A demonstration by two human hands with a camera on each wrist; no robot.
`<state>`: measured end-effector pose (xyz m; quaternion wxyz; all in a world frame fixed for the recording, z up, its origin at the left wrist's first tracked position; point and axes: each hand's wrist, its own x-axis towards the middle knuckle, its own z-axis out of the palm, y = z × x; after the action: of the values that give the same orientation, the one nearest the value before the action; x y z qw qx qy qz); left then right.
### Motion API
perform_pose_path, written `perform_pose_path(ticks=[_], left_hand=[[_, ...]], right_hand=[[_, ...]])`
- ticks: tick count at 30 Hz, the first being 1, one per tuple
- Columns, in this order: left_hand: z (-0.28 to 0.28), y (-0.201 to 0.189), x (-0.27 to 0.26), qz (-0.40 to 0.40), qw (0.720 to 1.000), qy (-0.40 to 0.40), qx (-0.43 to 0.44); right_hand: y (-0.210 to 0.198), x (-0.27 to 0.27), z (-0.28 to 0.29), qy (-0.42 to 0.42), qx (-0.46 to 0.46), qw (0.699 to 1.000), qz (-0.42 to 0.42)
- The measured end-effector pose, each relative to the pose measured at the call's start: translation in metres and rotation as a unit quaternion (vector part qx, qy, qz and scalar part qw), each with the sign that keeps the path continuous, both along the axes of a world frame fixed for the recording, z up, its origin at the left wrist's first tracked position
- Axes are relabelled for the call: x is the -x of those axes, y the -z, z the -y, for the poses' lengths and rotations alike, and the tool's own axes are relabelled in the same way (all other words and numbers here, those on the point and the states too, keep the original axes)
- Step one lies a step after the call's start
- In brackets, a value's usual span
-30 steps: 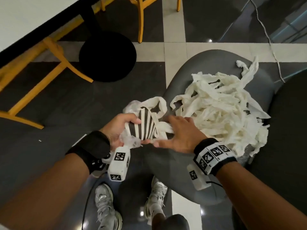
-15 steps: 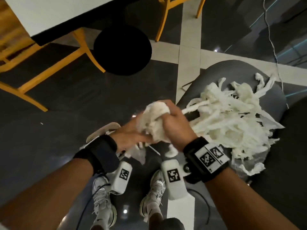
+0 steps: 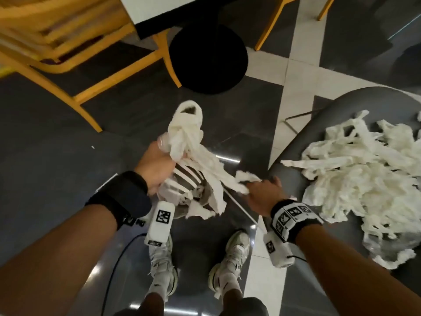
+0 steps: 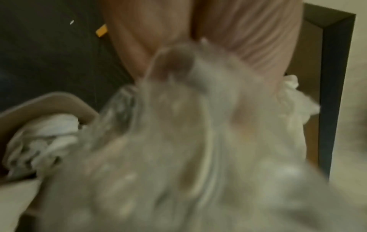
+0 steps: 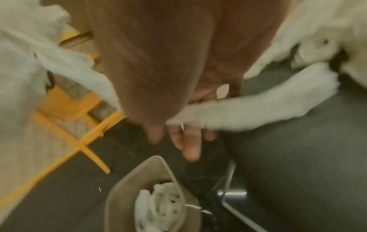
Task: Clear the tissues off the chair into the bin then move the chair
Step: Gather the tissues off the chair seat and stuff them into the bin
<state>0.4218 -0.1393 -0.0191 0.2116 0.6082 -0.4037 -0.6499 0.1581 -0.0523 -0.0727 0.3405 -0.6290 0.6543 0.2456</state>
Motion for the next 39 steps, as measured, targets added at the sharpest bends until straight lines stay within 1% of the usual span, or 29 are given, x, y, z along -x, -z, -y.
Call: perform_pose_path(ticks=[1, 2, 3, 4, 5, 6, 7, 8, 9, 10, 12, 14, 15, 16, 19, 21, 23, 26, 27, 29, 31, 32, 34, 36, 37, 39], left_hand=[[-0.001, 0.003, -0.005, 0.009, 1.000, 0.002, 0.012], [-0.003, 0.006, -0.009, 0.017, 1.000, 0.005, 0.023], [-0.007, 0.007, -0.010, 0.021, 0.999, 0.010, 0.025], [-0.013, 0.011, -0.011, 0.022, 1.000, 0.010, 0.017], [-0.018, 0.014, -0.010, 0.010, 1.000, 0.010, 0.007], [-0.023, 0.016, -0.009, -0.006, 1.000, 0.005, -0.004], [-0.027, 0.018, -0.008, -0.019, 1.000, -0.007, -0.014], [-0.029, 0.021, -0.008, -0.020, 0.999, -0.023, -0.018], [-0.029, 0.025, -0.011, -0.010, 0.999, -0.040, -0.015], [-0.029, 0.029, -0.017, 0.004, 0.999, -0.053, -0.003], [-0.026, 0.039, -0.032, 0.028, 0.997, -0.061, 0.027], [-0.024, 0.050, -0.044, 0.026, 0.998, -0.035, 0.052], [-0.023, 0.056, -0.049, 0.023, 0.998, -0.010, 0.063], [-0.024, 0.062, -0.052, 0.028, 0.996, 0.016, 0.079], [-0.028, 0.084, -0.055, 0.052, 0.984, 0.091, 0.145], [-0.035, 0.103, -0.055, 0.104, 0.967, 0.162, 0.169], [-0.039, 0.126, -0.056, 0.156, 0.947, 0.229, 0.165], [-0.047, 0.171, -0.059, 0.200, 0.919, 0.311, 0.137], [-0.049, 0.185, -0.060, 0.212, 0.914, 0.323, 0.128], [-0.053, 0.218, -0.061, 0.234, 0.911, 0.322, 0.110], [-0.055, 0.249, -0.059, 0.252, 0.909, 0.319, 0.095], [-0.056, 0.265, -0.057, 0.270, 0.901, 0.327, 0.091], [-0.059, 0.292, -0.050, 0.308, 0.882, 0.345, 0.087], [-0.061, 0.313, -0.044, 0.321, 0.878, 0.347, 0.075], [-0.063, 0.327, -0.040, 0.322, 0.877, 0.352, 0.060], [-0.065, 0.350, -0.040, 0.313, 0.869, 0.381, 0.025]], right_hand=[[0.007, -0.007, 0.001, 0.081, 0.051, 0.995, 0.029], [0.012, -0.019, 0.003, 0.183, 0.092, 0.975, 0.088], [0.014, -0.034, 0.007, 0.284, 0.116, 0.934, 0.180], [0.009, -0.053, 0.013, 0.375, 0.109, 0.875, 0.288], [0.004, -0.074, 0.018, 0.444, 0.072, 0.805, 0.387], [-0.002, -0.095, 0.024, 0.499, 0.011, 0.733, 0.462], [-0.007, -0.113, 0.028, 0.538, -0.056, 0.668, 0.511], [-0.009, -0.128, 0.031, 0.570, -0.114, 0.617, 0.530], [-0.007, -0.138, 0.033, 0.589, -0.149, 0.592, 0.530], [-0.003, -0.143, 0.032, 0.601, -0.167, 0.578, 0.527], [0.005, -0.146, 0.027, 0.614, -0.191, 0.561, 0.521], [0.011, -0.147, 0.022, 0.647, -0.193, 0.540, 0.503], [0.015, -0.148, 0.022, 0.666, -0.173, 0.541, 0.483], [0.019, -0.147, 0.022, 0.675, -0.147, 0.554, 0.465], [0.039, -0.138, 0.028, 0.680, -0.065, 0.622, 0.382], [0.058, -0.139, 0.031, 0.657, -0.053, 0.667, 0.347], [0.077, -0.144, 0.031, 0.631, -0.060, 0.694, 0.343], [0.107, -0.157, 0.031, 0.587, -0.068, 0.734, 0.335], [0.119, -0.161, 0.031, 0.579, -0.066, 0.741, 0.332], [0.142, -0.168, 0.033, 0.553, -0.057, 0.759, 0.338], [0.163, -0.175, 0.033, 0.495, -0.062, 0.793, 0.349], [0.174, -0.177, 0.032, 0.459, -0.070, 0.819, 0.336], [0.195, -0.176, 0.029, 0.365, -0.082, 0.881, 0.290], [0.216, -0.173, 0.027, 0.268, -0.099, 0.931, 0.227], [0.233, -0.171, 0.027, 0.226, -0.115, 0.946, 0.200], [0.257, -0.171, 0.028, 0.146, -0.152, 0.964, 0.160]])
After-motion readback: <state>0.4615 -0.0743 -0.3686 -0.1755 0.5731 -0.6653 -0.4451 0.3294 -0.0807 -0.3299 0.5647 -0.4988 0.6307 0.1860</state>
